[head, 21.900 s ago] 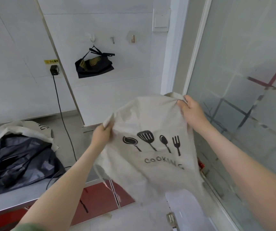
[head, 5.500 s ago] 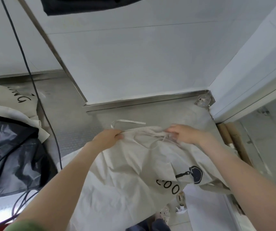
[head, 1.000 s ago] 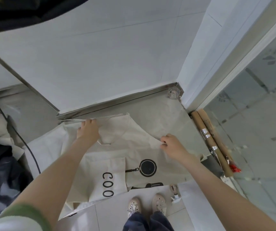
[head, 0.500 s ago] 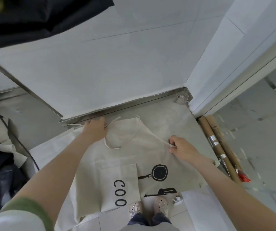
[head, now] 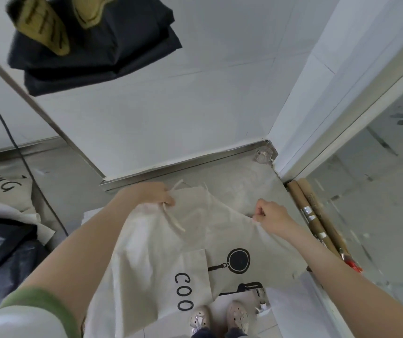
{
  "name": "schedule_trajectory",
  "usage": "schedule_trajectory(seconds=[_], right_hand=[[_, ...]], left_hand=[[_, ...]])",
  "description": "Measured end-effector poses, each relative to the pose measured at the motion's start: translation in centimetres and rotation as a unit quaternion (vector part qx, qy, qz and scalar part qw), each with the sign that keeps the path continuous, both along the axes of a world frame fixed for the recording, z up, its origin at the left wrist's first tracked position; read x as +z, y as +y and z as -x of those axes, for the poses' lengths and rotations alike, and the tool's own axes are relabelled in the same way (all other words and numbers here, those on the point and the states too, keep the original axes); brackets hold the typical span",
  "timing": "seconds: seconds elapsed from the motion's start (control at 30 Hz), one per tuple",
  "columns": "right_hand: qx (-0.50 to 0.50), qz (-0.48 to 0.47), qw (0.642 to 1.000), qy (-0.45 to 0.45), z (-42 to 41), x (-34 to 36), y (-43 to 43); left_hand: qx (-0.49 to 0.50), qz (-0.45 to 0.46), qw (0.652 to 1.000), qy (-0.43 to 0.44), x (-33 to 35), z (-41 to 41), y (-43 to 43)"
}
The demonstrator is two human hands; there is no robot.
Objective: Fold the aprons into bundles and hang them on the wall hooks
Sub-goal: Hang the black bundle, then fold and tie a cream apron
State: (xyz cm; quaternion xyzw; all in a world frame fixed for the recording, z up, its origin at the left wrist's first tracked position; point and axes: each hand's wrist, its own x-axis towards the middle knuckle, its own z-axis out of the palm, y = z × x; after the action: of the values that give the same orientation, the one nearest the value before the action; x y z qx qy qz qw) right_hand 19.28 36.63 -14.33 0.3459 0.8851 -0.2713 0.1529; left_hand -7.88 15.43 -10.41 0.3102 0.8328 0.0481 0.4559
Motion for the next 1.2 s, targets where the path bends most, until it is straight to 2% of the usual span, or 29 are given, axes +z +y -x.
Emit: schedule_trajectory(seconds=[0.13, 0.2, 0.3, 0.37, 0.5, 0.6, 0.77, 0.93, 1.0, 1.03, 1.1, 1.2], right_hand=[[-0.036, 0.043, 0.997, 0.062, -0.4, 2.1, -0.3], [-0.054, 0.080, 0.990, 0.099, -0.6, 3.7, -0.3], [-0.078, 0.141, 0.977, 0.139, -1.4, 7.6, -0.6], [-0.083, 0.171, 0.973, 0.131, -2.1, 9.7, -1.0], [-0.084, 0.192, 0.976, 0.055, -3.0, 11.1, -2.1], [-0.116, 0.232, 0.965, 0.037, -2.7, 11.6, -3.7], [-0.150, 0.310, 0.935, 0.085, -0.8, 12.0, -6.4], [-0.218, 0.368, 0.875, 0.227, 0.7, 12.1, -7.6], [-0.223, 0.333, 0.877, 0.266, 1.4, 13.0, -7.9], [-0.197, 0.279, 0.899, 0.275, 1.7, 13.5, -7.9], [-0.114, 0.147, 0.941, 0.283, 2.6, 14.2, -7.7], [-0.047, 0.061, 0.945, 0.316, 4.5, 15.1, -7.8]], left_hand=[[0.136, -0.110, 0.973, -0.151, 5.0, -1.7, 0.7], [0.166, -0.193, 0.942, -0.218, 7.7, -2.4, 1.2], [0.197, -0.303, 0.894, -0.266, 12.5, -3.9, 1.5], [0.212, -0.355, 0.868, -0.275, 15.2, -4.8, 1.4], [0.236, -0.430, 0.827, -0.276, 19.1, -6.0, 0.9], [0.228, -0.451, 0.822, -0.263, 21.1, -6.9, 0.1], [0.255, -0.484, 0.791, -0.274, 23.4, -8.0, -2.0], [0.311, -0.523, 0.741, -0.284, 24.3, -7.8, -4.5], [0.305, -0.528, 0.748, -0.263, 24.4, -7.6, -5.4], [0.287, -0.526, 0.762, -0.247, 24.5, -7.6, -5.8], [0.234, -0.508, 0.803, -0.206, 24.5, -7.5, -6.3], [0.179, -0.453, 0.862, -0.139, 24.3, -7.7, -6.6]])
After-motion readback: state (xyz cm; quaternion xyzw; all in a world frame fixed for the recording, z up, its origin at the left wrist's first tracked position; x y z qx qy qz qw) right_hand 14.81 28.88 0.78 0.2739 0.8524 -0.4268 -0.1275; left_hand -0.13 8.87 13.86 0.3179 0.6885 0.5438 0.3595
